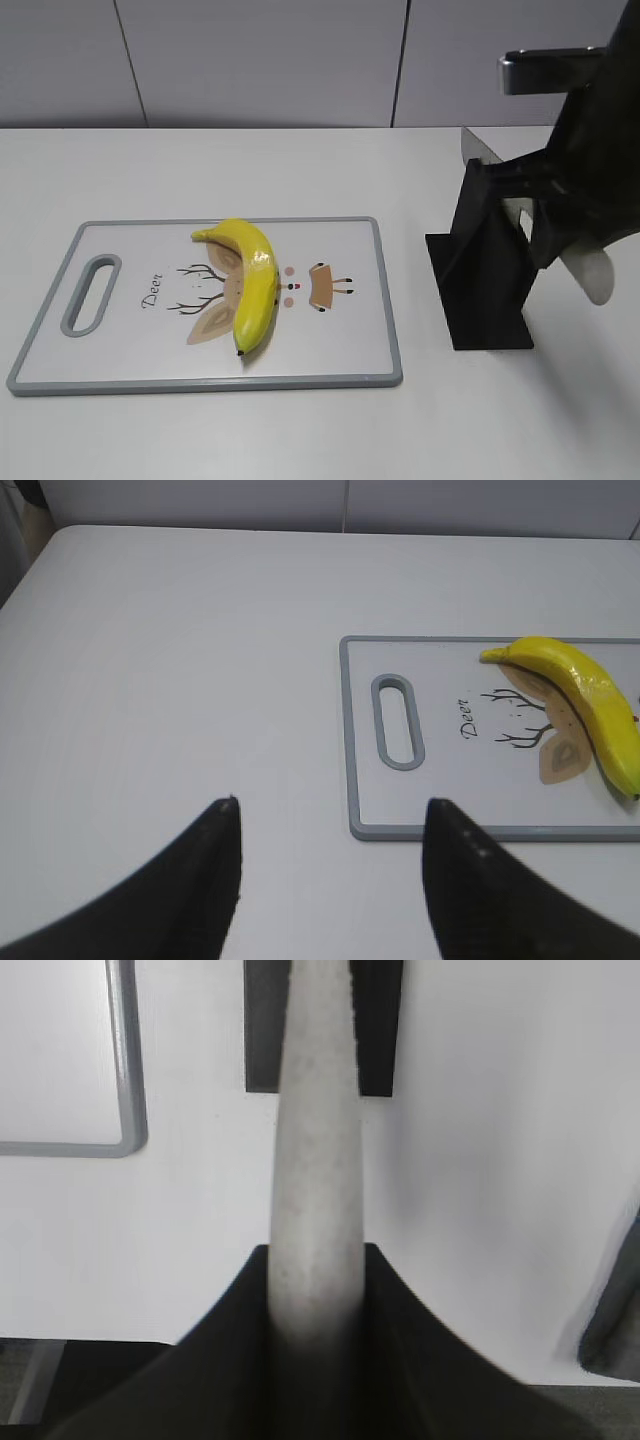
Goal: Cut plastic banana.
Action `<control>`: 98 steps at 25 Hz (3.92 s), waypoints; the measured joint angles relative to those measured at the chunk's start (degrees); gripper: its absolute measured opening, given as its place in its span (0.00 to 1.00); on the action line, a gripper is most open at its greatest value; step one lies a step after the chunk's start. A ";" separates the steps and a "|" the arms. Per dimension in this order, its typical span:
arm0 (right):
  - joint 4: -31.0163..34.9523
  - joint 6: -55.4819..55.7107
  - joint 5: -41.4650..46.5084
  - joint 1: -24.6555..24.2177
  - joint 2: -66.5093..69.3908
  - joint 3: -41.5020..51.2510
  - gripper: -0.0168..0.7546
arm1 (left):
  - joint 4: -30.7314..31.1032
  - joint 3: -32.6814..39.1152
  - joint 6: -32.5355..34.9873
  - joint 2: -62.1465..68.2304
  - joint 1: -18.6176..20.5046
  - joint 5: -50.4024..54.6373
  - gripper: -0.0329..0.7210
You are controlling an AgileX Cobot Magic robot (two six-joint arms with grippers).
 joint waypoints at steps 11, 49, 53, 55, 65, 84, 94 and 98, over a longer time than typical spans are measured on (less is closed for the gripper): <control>-2.49 1.52 -2.64 0.00 -9.24 0.00 0.23 | 0.00 0.00 0.00 0.00 0.00 0.00 0.77; -4.85 -42.29 -11.70 0.00 -4.89 -12.91 0.23 | -18.60 -21.83 35.43 43.07 -0.19 -15.32 0.77; 2.29 -57.69 -11.96 0.00 -2.59 -13.50 0.23 | -23.26 -27.70 47.30 50.42 -2.62 -15.25 0.77; 5.05 -63.83 -12.00 0.00 -1.41 -13.50 0.23 | -24.11 -31.40 51.96 54.26 -5.31 -13.97 0.77; 18.37 -88.89 -12.92 0.00 6.57 -13.50 0.23 | -24.53 -46.99 67.65 76.15 -16.78 -2.48 0.77; 24.08 -95.05 -14.24 0.00 13.54 -13.62 0.23 | -21.47 -49.42 73.31 100.10 -17.03 -0.18 0.63; 24.33 -95.17 -15.57 -0.07 13.61 -13.81 0.23 | -20.43 -49.42 74.12 101.65 -17.16 -5.23 0.08; 24.10 -95.22 -15.57 -0.07 13.67 -13.87 0.23 | -20.01 -49.42 75.03 101.84 -17.42 -4.84 0.05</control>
